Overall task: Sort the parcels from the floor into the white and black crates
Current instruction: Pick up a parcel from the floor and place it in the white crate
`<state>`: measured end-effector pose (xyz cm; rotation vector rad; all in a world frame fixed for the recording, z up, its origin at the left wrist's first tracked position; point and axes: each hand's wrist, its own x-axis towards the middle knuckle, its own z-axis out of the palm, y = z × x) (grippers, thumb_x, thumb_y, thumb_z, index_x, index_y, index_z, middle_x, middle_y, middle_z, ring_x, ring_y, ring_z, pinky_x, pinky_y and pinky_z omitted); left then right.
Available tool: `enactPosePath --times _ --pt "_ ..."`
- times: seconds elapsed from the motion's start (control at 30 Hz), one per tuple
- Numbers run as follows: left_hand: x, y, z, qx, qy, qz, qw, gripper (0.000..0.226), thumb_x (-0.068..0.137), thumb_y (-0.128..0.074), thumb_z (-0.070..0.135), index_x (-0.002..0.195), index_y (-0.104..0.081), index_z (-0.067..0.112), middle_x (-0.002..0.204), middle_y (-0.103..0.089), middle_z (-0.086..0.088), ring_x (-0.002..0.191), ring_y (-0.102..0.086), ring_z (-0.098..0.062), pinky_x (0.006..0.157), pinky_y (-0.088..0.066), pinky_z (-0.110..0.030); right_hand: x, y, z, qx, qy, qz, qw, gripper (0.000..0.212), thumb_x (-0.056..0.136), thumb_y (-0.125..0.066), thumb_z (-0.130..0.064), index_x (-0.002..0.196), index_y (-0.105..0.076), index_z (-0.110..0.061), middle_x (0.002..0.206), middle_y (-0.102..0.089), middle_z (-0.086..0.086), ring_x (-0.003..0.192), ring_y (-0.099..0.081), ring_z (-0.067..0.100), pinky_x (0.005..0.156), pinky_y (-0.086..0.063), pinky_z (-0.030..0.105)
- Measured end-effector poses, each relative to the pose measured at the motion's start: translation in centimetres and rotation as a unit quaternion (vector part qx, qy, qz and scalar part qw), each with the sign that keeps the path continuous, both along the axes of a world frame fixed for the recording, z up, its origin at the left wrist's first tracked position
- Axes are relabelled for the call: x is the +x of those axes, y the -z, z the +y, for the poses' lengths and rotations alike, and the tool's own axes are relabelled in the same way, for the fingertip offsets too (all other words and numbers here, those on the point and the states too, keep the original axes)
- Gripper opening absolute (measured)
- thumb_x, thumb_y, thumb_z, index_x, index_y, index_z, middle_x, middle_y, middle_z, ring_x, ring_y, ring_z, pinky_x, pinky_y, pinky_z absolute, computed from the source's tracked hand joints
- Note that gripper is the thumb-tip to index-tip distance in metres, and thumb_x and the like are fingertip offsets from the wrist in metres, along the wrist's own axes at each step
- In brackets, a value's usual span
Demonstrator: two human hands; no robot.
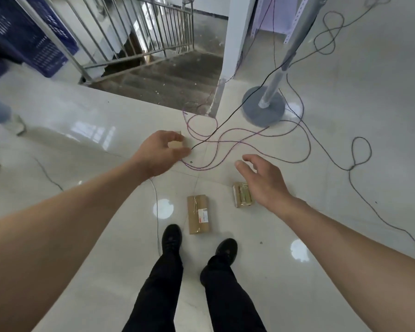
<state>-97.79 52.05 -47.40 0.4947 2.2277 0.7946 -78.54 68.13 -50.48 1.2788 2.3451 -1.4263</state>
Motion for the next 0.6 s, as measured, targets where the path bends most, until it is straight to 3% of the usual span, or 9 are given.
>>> enactPosePath --times 0.1,0.2,0.37,0.5,0.6 --pt "-0.4 4.4 -0.2 -0.019 0.001 -0.030 0.999 0.043 0.090 -0.072 0.030 0.130 -0.064 0.017 0.128 -0.059 0.001 0.117 -0.056 -0.021 0.094 -0.042 -0.029 -0.5 3.4 -0.8 -0.014 0.006 -0.018 1.000 0.053 0.099 -0.055 -0.051 0.143 -0.057 -0.022 0.146 -0.058 0.000 0.131 -0.053 0.017 0.106 -0.038 0.032" --pt "-0.9 9.6 0.1 -0.041 0.029 -0.045 0.998 0.044 0.091 -0.070 0.032 0.131 -0.063 0.018 0.137 -0.055 0.000 0.129 -0.050 -0.021 0.097 -0.035 -0.027 -1.0 7.7 -1.7 -0.033 0.014 -0.038 0.999 0.059 0.097 -0.054 -0.056 0.144 -0.057 -0.021 0.146 -0.058 0.000 0.130 -0.054 0.018 0.110 -0.038 0.033" --pt "-1.6 19.0 1.0 -0.080 0.080 -0.066 0.991 0.044 0.090 -0.068 0.040 0.132 -0.061 0.026 0.144 -0.052 0.003 0.128 -0.049 -0.019 0.097 -0.035 -0.027 -1.8 16.4 -3.1 -0.060 0.038 -0.063 0.995 0.055 0.099 -0.054 -0.052 0.144 -0.057 -0.020 0.147 -0.056 -0.001 0.131 -0.051 0.015 0.103 -0.035 0.027" --pt "-1.8 26.6 1.1 -0.104 0.108 -0.087 0.985 0.046 0.091 -0.067 0.037 0.134 -0.060 0.024 0.128 -0.058 0.000 0.111 -0.052 -0.017 0.089 -0.034 -0.024 -1.9 24.4 -5.2 -0.097 0.079 -0.080 0.989 0.057 0.099 -0.053 -0.055 0.144 -0.057 -0.019 0.145 -0.057 -0.002 0.132 -0.051 0.017 0.105 -0.038 0.030" --pt "-2.0 33.6 0.8 -0.135 0.132 -0.090 0.978 0.049 0.090 -0.067 0.039 0.137 -0.059 0.024 0.132 -0.056 0.000 0.123 -0.051 -0.021 0.092 -0.034 -0.026 -1.4 31.7 -7.6 -0.148 0.124 -0.103 0.976 0.056 0.100 -0.050 -0.055 0.143 -0.057 -0.019 0.138 -0.060 -0.004 0.128 -0.053 0.017 0.096 -0.037 0.029"
